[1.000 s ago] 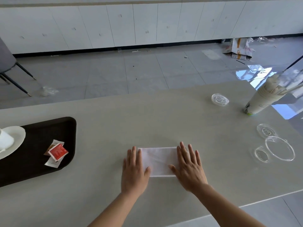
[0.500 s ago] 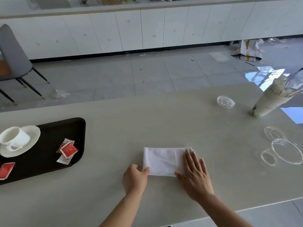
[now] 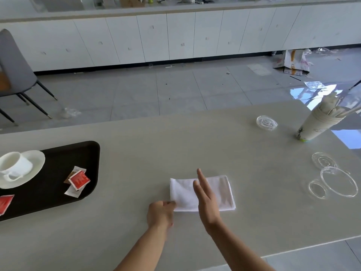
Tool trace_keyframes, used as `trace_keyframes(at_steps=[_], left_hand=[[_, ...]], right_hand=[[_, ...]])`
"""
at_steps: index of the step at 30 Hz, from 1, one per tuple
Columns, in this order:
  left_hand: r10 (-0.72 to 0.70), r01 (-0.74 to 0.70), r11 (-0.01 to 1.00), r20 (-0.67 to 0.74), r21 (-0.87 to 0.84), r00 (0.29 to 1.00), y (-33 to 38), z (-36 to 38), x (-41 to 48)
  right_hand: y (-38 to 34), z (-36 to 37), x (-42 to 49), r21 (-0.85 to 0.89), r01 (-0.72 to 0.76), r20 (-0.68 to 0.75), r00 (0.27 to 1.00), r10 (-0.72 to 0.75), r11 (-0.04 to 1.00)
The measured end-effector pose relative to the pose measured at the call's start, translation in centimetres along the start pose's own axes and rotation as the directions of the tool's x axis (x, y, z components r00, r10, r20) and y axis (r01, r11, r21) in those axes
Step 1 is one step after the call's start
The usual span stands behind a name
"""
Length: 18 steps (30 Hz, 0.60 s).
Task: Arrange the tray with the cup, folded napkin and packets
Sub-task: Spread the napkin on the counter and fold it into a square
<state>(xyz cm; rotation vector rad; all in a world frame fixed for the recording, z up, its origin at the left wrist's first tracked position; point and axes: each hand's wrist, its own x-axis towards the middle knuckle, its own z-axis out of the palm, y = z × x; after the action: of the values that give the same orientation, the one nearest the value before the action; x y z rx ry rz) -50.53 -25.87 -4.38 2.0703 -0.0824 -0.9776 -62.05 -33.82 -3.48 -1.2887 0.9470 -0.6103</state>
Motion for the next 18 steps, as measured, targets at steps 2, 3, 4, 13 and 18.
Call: trace_keyframes(at_steps=[2,3,4,13,18], left_hand=[[0.005,-0.004,0.999,0.011,-0.051,1.0,0.1,0.2,-0.2],[-0.002,0.004,0.996,0.022,-0.09,1.0,0.1,0.2,-0.3],[-0.007,0.011,0.993,0.034,-0.12,0.999,0.2,0.1,-0.4],[0.06,-0.054,0.987,0.034,-0.149,0.998,0.8,-0.5,-1.9],[0.085,-0.084,0.987,0.006,-0.136,0.996,1.0,-0.8,-2.8]], right_hand=[[0.2,1.1,0.9,0.214,-0.137,-0.046,0.988,0.15,0.967],[0.6,1.2,1.3,0.267,-0.164,-0.062,0.98,0.187,0.95],[0.9,1.2,1.5,0.3,-0.171,-0.062,0.978,0.198,0.939],[2.8,-0.2,-2.3,0.287,-0.096,-0.061,0.991,0.118,0.953],[2.6,-0.4,-2.8,0.263,-0.112,-0.033,0.992,0.125,0.958]])
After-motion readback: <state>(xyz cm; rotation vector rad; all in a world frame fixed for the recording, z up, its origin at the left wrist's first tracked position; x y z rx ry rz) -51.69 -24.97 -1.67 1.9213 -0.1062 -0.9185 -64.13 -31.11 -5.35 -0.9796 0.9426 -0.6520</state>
